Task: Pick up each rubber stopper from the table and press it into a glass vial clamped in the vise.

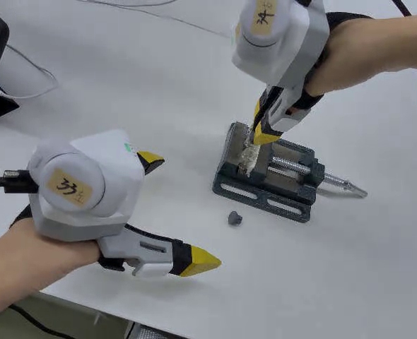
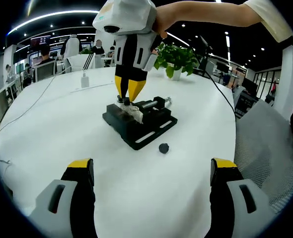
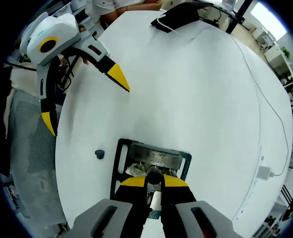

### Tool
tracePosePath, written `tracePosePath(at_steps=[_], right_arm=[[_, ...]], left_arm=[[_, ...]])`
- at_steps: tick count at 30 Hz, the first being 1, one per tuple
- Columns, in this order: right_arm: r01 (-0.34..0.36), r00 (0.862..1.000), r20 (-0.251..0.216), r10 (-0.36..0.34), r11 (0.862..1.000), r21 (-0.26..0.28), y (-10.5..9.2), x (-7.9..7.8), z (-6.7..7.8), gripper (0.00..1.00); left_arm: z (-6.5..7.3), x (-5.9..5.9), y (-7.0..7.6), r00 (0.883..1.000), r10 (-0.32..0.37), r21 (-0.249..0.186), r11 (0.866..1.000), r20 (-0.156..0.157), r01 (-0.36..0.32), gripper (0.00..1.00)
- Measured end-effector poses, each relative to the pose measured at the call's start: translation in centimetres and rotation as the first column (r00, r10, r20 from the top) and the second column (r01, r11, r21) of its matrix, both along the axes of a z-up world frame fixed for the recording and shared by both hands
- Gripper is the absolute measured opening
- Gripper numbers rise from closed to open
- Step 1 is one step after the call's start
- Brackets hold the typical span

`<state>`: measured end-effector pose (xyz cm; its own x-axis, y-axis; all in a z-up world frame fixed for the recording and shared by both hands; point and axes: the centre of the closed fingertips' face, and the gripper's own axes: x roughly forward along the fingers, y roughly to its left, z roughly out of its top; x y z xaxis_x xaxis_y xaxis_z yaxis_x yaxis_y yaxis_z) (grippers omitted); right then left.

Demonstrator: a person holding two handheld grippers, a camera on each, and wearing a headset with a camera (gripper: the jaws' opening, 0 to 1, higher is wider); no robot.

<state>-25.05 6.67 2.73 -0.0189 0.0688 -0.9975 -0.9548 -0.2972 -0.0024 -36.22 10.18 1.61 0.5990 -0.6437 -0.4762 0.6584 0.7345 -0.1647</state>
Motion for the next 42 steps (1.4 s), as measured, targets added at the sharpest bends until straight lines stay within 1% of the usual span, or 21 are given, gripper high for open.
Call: tracePosePath(at_steps=[1,3,8,22,36,40,42], right_arm=[[-0.020,1.000,0.002,0.020,1.000,0.002,-0.03,-0.04,0.01,0.04],[-0.015,1.000,0.001,0.015,1.000,0.004,0.07,0.05,-0.01,0.05],[-0.041,0.999,-0.001,0.041,0.999,0.014,0.04,-0.03,0.00,0.06],[-0.074,0.997,-0.007,0.074,0.997,0.023,-0.03,-0.20,0.04,0.07],[-0.080,0.997,-0.015,0.081,0.996,0.034,0.01,-0.35,0.06,0.09],[-0.075,0.997,-0.022,0.077,0.996,0.047,0.27,-0.44,0.26,0.10],[-0.068,0.997,-0.024,0.069,0.996,0.059,0.49,-0.40,0.58,0.11]], left_arm=[[-0.01,-0.01,0.00,1.000,0.000,0.000,1.000,-0.001,0.000,0.97],[-0.01,-0.05,0.01,1.000,-0.001,0.002,1.000,-0.001,0.001,0.97],[-0.03,-0.15,0.08,1.000,0.002,0.003,1.000,-0.004,-0.002,0.97],[-0.05,-0.18,0.16,1.000,0.007,0.002,1.000,-0.005,-0.007,0.97],[-0.13,-0.25,0.20,1.000,0.007,0.004,1.000,-0.006,-0.007,0.96],[-0.11,-0.18,0.29,1.000,0.008,0.004,1.000,-0.005,-0.008,0.96],[-0.06,-0.15,0.33,1.000,0.009,0.003,1.000,-0.004,-0.009,0.96]])
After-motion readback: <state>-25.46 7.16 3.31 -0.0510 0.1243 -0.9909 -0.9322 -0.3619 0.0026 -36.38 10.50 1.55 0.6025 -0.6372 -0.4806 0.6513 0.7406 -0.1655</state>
